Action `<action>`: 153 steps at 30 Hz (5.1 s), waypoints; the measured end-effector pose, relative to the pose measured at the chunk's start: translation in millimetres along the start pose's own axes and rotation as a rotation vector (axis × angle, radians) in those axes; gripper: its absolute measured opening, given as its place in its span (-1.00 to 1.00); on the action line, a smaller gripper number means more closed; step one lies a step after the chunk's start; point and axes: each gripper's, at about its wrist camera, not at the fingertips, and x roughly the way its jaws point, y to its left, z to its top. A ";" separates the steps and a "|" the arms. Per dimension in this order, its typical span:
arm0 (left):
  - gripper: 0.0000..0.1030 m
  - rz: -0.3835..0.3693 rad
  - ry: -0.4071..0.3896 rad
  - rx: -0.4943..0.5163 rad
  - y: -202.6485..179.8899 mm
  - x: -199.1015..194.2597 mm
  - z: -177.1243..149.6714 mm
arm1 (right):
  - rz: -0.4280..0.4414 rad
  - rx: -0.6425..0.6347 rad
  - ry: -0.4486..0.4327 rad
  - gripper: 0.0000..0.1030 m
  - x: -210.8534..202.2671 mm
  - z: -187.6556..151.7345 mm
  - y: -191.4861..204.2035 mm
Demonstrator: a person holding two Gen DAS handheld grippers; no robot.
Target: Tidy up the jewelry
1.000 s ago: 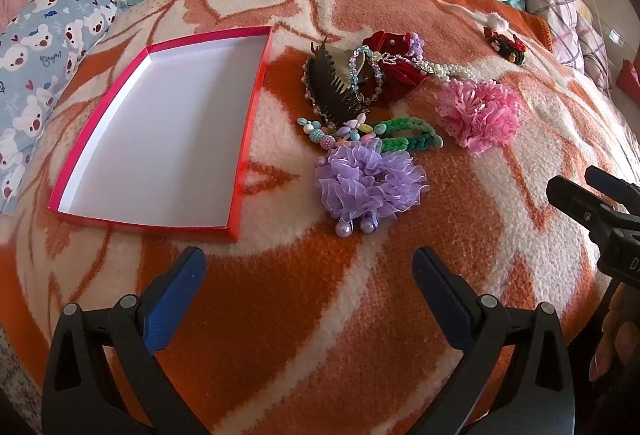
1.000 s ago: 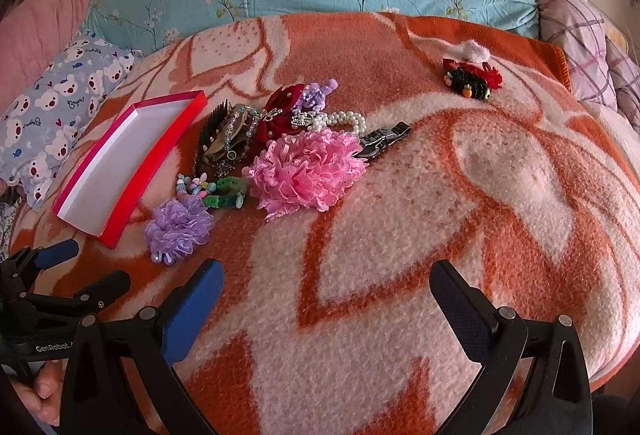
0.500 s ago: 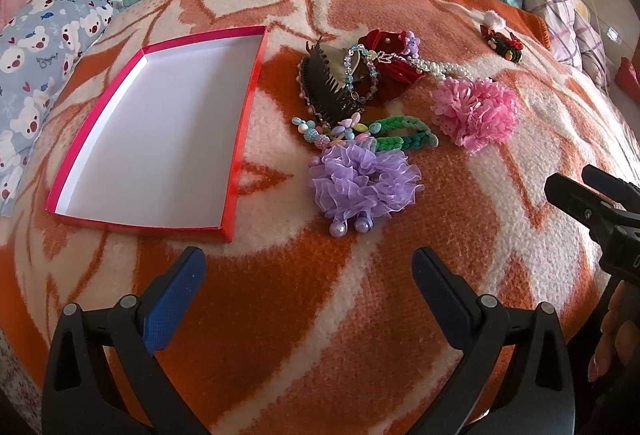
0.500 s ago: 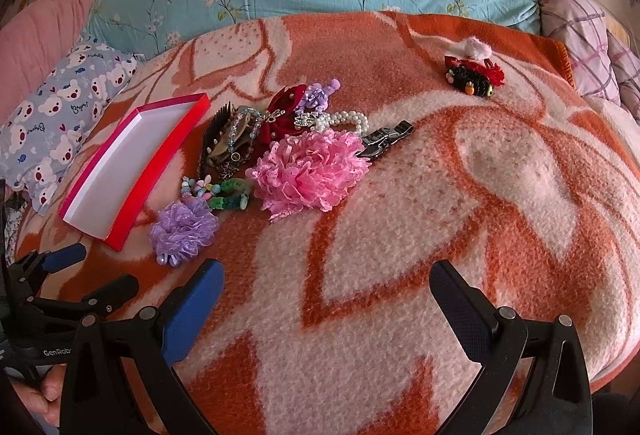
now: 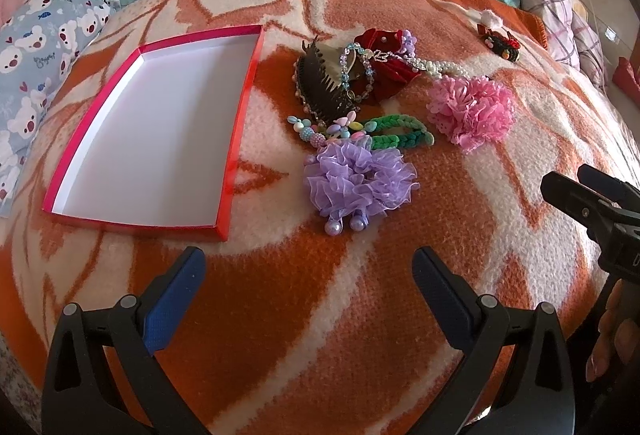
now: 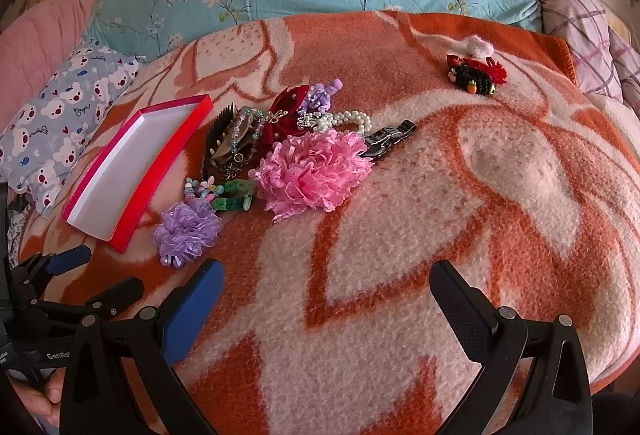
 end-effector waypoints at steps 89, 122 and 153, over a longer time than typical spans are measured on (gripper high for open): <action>-0.82 -0.236 -0.054 -0.044 61.4 -8.3 37.4 | 0.275 -0.010 -0.057 -0.93 16.4 61.2 42.7; -0.81 0.008 0.049 -0.236 211.6 42.3 25.1 | 0.539 -0.187 0.191 -0.92 123.2 49.8 215.3; 0.21 0.005 -0.029 -0.211 184.6 -4.2 32.1 | 0.486 -0.125 0.143 -0.02 86.8 49.5 158.3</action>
